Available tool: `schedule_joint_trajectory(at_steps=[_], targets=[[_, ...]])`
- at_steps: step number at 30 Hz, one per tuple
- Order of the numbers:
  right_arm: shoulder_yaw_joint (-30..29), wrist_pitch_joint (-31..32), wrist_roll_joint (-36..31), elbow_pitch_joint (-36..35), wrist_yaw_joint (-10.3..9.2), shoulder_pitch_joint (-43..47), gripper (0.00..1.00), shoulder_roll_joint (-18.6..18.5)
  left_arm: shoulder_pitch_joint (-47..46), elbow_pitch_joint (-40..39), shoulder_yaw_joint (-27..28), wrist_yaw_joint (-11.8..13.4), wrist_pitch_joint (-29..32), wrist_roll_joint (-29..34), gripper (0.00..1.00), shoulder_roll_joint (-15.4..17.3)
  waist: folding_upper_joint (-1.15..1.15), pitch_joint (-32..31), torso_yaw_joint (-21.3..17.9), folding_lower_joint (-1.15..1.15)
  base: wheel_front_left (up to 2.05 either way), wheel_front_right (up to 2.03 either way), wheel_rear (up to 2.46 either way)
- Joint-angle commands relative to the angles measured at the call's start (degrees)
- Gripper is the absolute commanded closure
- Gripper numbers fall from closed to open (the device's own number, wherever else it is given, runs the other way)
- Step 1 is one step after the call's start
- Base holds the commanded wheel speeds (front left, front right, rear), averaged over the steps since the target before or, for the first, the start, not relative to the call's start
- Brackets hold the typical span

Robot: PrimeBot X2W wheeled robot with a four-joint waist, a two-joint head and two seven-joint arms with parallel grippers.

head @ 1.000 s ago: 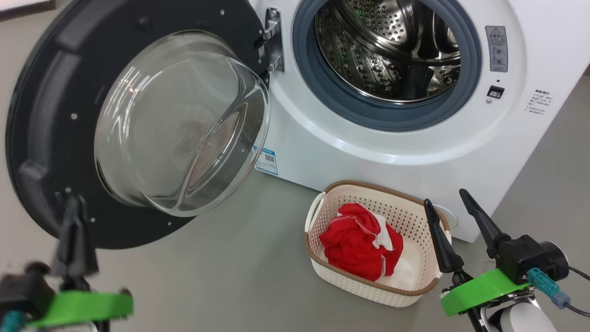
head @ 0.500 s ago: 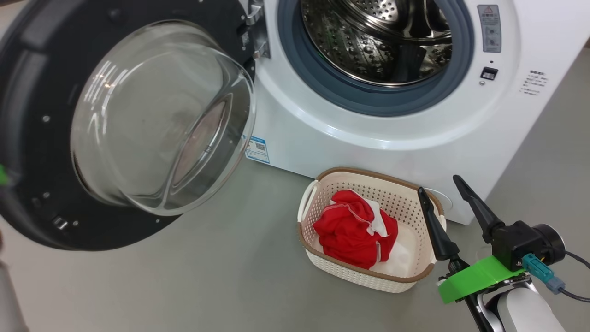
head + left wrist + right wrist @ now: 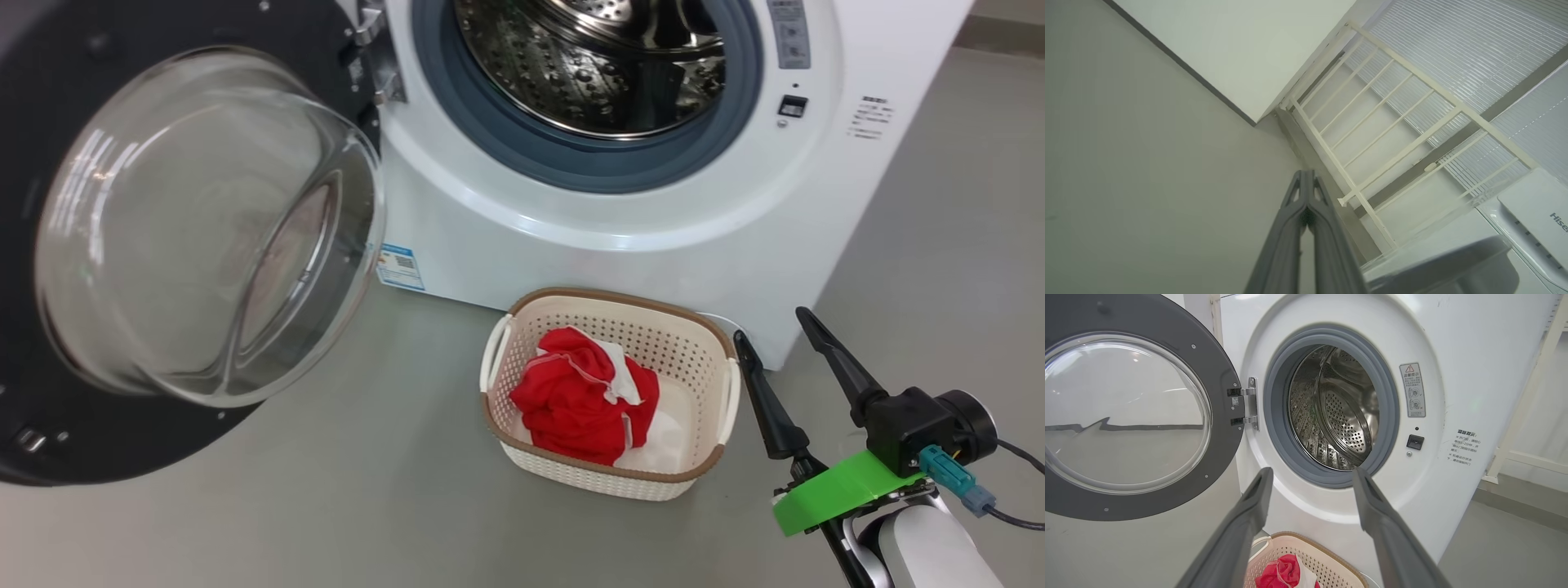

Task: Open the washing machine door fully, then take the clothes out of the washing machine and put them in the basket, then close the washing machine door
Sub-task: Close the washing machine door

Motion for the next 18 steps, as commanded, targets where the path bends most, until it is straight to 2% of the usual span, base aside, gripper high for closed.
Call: schedule_joint_trajectory(at_steps=[1, 4, 8, 18], targets=[[1.11, -0.37, 0.21, -1.24, 0.35, -1.69, 0.00, -0.30, -1.17, -0.31, 0.89, 0.40, 1.83, -0.99, 1.00, 3.87, 0.00, 0.16, -0.68, 0.00, 0.00, 0.00, 0.00], [1.01, -0.37, 0.24, -1.23, 0.35, -1.50, 0.00, -0.17, -2.19, 2.29, 2.53, 0.30, 6.08, -3.45, 1.00, 5.54, 0.00, 0.27, -1.10, 0.00, 0.00, 0.00, 0.00], [0.81, -0.37, 0.16, -1.28, 0.35, -1.36, 0.00, 0.05, -2.76, 4.53, 3.26, -1.18, 10.83, -5.52, 1.00, 6.98, 0.00, 0.38, -1.20, 0.00, 0.00, 0.00, 0.00], [0.56, -0.37, 0.12, -1.37, 0.35, -1.51, 0.00, 0.37, -2.85, 7.30, 1.62, -5.35, 21.54, -7.84, 1.00, 8.19, 0.00, 0.57, -0.35, 0.00, 0.00, 0.00, 0.00]])
